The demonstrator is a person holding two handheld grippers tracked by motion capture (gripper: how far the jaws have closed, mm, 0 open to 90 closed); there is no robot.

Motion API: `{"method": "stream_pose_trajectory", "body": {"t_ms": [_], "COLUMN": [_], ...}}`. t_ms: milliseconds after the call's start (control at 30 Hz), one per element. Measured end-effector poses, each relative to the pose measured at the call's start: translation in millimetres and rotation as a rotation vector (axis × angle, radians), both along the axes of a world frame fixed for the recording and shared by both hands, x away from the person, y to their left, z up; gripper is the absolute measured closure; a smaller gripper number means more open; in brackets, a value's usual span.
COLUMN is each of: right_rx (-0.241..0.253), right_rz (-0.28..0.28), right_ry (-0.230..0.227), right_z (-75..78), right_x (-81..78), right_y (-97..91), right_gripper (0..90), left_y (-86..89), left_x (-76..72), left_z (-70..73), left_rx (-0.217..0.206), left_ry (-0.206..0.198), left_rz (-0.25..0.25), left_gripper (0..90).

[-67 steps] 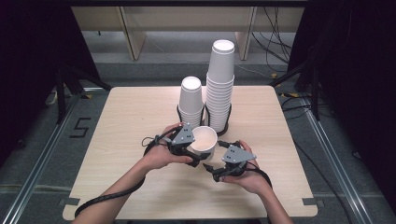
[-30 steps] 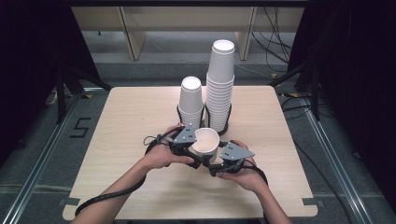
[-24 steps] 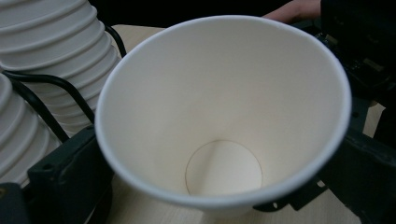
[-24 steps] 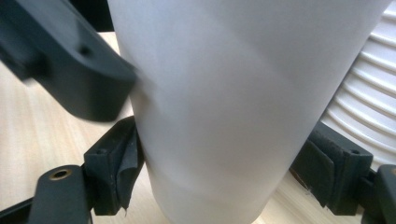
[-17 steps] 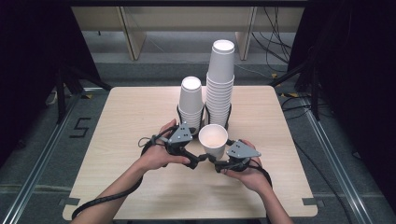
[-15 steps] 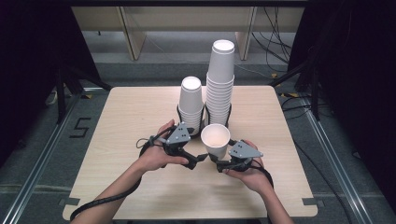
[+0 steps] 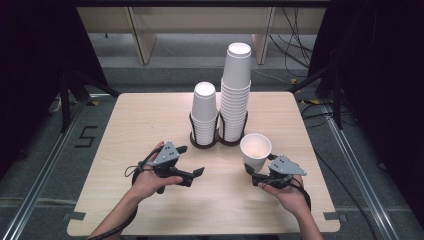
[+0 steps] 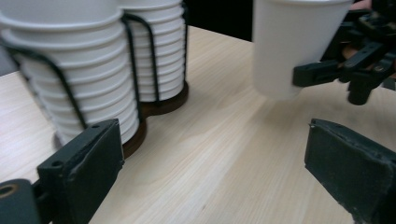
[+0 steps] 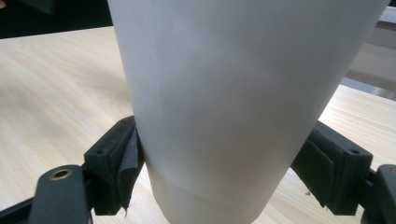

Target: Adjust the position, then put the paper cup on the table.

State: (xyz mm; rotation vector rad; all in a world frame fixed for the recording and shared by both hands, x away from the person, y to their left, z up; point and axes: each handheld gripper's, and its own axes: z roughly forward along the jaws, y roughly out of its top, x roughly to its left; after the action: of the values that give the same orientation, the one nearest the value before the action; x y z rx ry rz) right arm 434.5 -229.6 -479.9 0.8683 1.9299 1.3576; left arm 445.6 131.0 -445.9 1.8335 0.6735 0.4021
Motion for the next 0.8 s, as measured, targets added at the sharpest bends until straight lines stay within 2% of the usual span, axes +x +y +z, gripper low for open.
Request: {"method": "stream_pose_trajectory", "body": {"t_ms": [33,100,133,167,233,300,333,367,400,433,467,500,633,733,767,800], "right_rx": [0.015,0.019,0.034,0.034,0.026,0.041,0.041,0.032,0.045,0.048,0.040,0.046,0.050,0.029,0.028,0.012], "right_rz": [-0.013,-0.027,-0.037,-0.055,-0.071,-0.090,-0.091,-0.103,-0.112,-0.126,-0.128,-0.139,-0.174,-0.198,-0.205,-0.218], "right_ry": [0.017,0.010,0.042,0.032,0.014,0.026,0.043,0.018,0.044,0.050,0.036,0.053,0.064,0.082,0.102,0.095], "right_z": [-0.1,0.0,0.6,0.5,0.7,-0.3,-0.4,-1.0,-1.7,-2.0,-2.8,-2.9,-4.5,-5.3,-5.0,-5.0], "right_x": [-2.0,-2.7,-5.4,-6.1,-5.7,-6.2,-6.7,-5.9,-6.8,-7.7,-6.8,-8.0,-8.0,-7.4,-7.8,-7.0], "right_y": [-1.6,-7.8,-9.8,-12.9,-19.0,-22.6,-24.2,-27.4,-28.8,-30.0,-34.0,-36.4,-47.5,-57.5,-59.6,-62.6], "right_gripper": [21.8,21.8,21.8,21.8,21.8,21.8,21.8,21.7,21.7,21.8,21.7,21.7,21.7,21.7,21.7,21.7], "left_y": [5.0,12.7,17.1,19.9,25.0,28.6,30.8,32.2,33.4,34.8,35.8,36.5,37.0,35.4,35.2,35.1], "left_x": [-0.9,-1.9,-1.6,-1.2,-2.2,-2.9,-4.1,-4.4,-4.5,-4.6,-4.5,-4.5,-3.8,-4.0,-4.9,-5.2], "left_z": [-2.8,-5.9,-8.5,-10.5,-12.1,-14.1,-14.3,-15.6,-16.6,-18.2,-19.5,-20.7,-26.1,-27.4,-26.4,-25.9], "left_rx": [-0.004,-0.010,-0.024,-0.032,-0.021,-0.034,-0.024,-0.030,-0.029,-0.024,-0.022,-0.024,-0.017,-0.018,-0.014,-0.016], "left_ry": [-0.009,0.000,0.004,0.005,0.005,-0.002,-0.001,0.001,0.003,0.006,0.007,0.012,0.027,0.022,0.026,0.024], "left_rz": [0.018,0.046,0.065,0.075,0.096,0.103,0.115,0.124,0.129,0.131,0.135,0.140,0.143,0.124,0.127,0.127], "left_gripper": [4.6,4.6,4.8,5.2,5.3,5.5,5.5,5.6,5.7,5.9,5.9,6.0,6.3,6.3,6.4,6.4]}}
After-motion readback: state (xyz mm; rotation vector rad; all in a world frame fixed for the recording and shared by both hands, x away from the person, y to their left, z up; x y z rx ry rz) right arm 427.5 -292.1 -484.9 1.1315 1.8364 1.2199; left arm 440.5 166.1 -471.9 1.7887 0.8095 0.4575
